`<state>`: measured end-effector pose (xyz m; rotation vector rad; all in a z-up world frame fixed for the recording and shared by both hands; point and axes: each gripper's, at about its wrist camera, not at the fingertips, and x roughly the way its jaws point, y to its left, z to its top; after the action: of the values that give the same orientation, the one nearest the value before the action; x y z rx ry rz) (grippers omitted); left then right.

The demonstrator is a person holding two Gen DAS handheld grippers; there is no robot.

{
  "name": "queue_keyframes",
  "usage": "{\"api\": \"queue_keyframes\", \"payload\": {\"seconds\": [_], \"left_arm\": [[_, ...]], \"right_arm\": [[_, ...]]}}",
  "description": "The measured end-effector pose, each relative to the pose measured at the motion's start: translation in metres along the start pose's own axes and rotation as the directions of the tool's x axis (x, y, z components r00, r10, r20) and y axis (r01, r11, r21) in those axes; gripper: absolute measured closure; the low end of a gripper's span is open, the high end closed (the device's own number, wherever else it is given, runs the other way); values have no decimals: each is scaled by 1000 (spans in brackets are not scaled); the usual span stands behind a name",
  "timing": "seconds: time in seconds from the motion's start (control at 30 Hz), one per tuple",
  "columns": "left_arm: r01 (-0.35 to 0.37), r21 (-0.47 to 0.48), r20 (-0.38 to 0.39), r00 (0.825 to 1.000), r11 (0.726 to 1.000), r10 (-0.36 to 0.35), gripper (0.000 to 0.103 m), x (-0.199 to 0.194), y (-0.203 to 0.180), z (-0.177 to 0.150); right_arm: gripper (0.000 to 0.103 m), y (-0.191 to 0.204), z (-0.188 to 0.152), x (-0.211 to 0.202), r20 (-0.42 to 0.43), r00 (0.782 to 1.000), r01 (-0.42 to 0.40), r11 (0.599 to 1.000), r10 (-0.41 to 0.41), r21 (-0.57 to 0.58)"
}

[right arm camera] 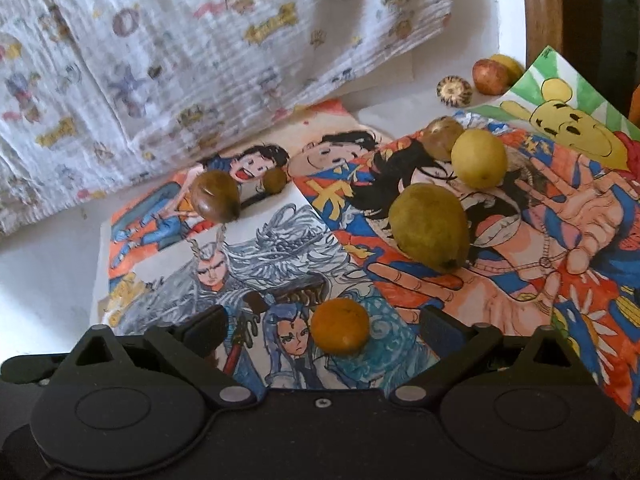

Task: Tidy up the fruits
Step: 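Move left tool to a small yellow fruit while right tool approaches another small orange, then close left gripper on the small yellow fruit while right gripper grasps the orange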

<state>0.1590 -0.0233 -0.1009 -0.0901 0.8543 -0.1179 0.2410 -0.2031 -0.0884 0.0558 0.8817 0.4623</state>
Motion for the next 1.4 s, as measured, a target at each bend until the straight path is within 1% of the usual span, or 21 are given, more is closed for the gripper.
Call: {"api": "queue_keyframes", "payload": {"seconds": [0.03,0.07,0.1,0.23,0.3,0.47,0.63,0.8,1.1,1.4], "left_arm": [[0,1,1,1000,1000,0,73,0,0,0],[0,1,1,1000,1000,0,73,0,0,0],[0,0,1,1000,1000,0,73,0,-1,0],[0,2,2,1000,1000,0,73,0,-1,0],[1,2,3,1000,1000,-1,73,0,-1,0],[1,-2,6,1000,1000,-1,73,0,0,-1],[1,-6,22,1000,1000,-1,73,-4,1,2],[-2,1,62,998,1000,1,73,-17,0,6],[-2,8,151,989,1000,1,73,-58,-5,12],[-2,27,248,969,1000,-5,73,-106,-12,13]], "right_arm": [[9,0,1,4,-5,1000,-4,1000,4,-4],[13,0,2,8,-11,1000,3,1000,-3,-9],[20,0,2,11,-20,1000,12,1000,-12,-13],[32,0,1,23,-61,998,22,999,-23,-23],[65,0,-1,25,-67,997,24,999,-26,-30],[66,1,-2,22,-58,998,18,999,-21,-47],[66,9,2,0,-17,1000,7,998,-8,-62],[66,16,6,-27,33,999,9,998,-7,-67],[66,39,1,-85,119,993,4,996,7,-94],[66,64,-4,-149,230,973,7,992,22,-125]]}}
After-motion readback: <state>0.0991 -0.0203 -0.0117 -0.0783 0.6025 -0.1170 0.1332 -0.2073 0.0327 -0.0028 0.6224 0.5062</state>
